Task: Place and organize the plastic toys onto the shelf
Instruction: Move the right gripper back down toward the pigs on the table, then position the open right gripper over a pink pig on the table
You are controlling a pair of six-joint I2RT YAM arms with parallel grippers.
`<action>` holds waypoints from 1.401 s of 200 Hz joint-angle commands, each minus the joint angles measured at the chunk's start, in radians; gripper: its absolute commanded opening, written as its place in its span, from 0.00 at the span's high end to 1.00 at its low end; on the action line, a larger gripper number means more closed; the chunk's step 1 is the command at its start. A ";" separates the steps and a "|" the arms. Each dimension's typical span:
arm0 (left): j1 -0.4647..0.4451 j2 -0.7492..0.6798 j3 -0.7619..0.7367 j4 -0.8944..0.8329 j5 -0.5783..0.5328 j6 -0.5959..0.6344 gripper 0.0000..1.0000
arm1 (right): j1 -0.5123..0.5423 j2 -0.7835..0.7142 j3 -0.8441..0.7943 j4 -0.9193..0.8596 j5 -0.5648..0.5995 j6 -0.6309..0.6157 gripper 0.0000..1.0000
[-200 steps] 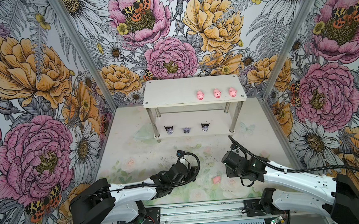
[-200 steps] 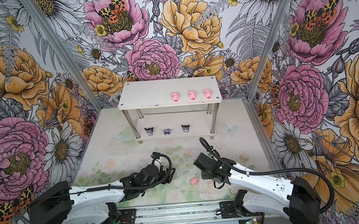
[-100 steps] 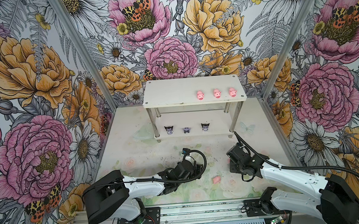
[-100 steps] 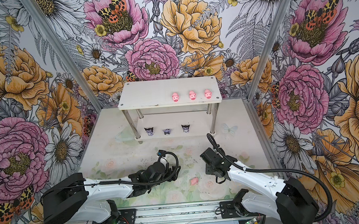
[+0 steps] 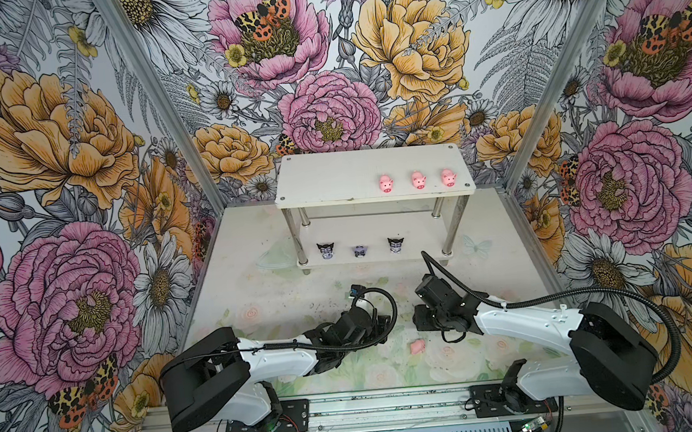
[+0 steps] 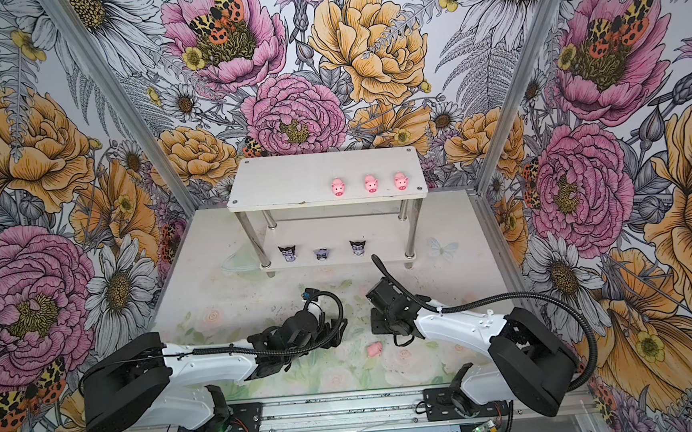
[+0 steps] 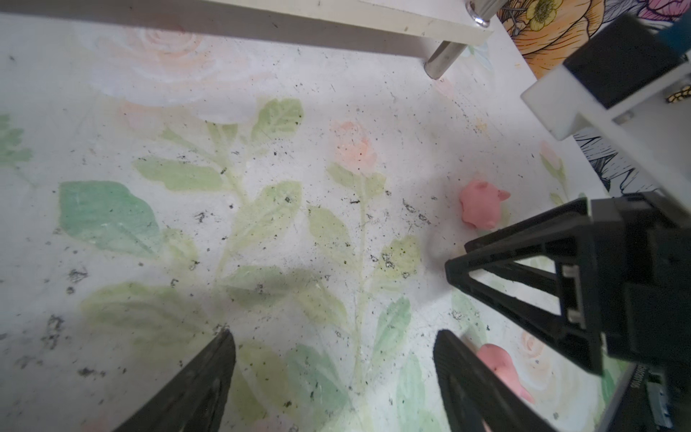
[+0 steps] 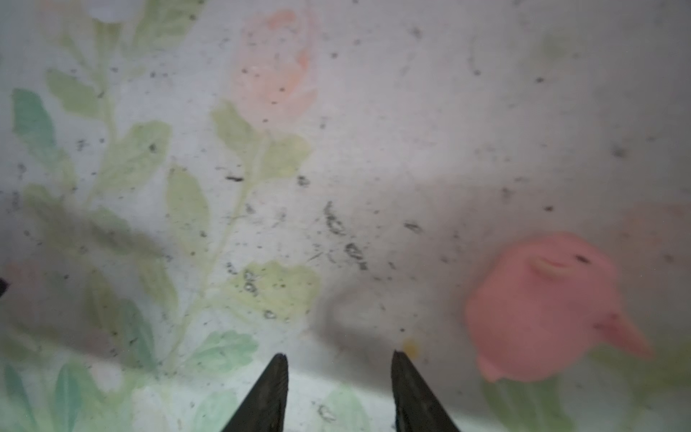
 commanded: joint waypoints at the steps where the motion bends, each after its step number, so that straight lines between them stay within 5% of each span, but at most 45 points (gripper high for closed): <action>1: 0.009 0.009 0.027 0.021 0.034 0.004 0.15 | 0.020 -0.015 0.043 0.084 -0.041 -0.009 0.52; 59: 0.009 0.006 0.017 0.020 0.040 0.005 0.15 | -0.174 -0.265 -0.026 -0.117 0.064 -0.028 0.60; 107: 0.010 -0.001 0.013 0.018 0.042 0.003 0.15 | -0.314 -0.206 -0.036 -0.158 0.058 -0.069 0.67; 162: 0.014 -0.043 -0.009 -0.007 0.017 0.003 0.15 | -0.305 -0.141 -0.101 -0.059 0.002 -0.031 0.75; 195: 0.016 -0.042 -0.004 -0.006 0.017 0.006 0.15 | -0.208 -0.099 -0.133 0.040 -0.021 0.045 0.76; 280: 0.018 -0.043 0.005 -0.018 0.033 0.006 0.14 | -0.135 0.092 0.064 0.143 -0.056 0.013 0.76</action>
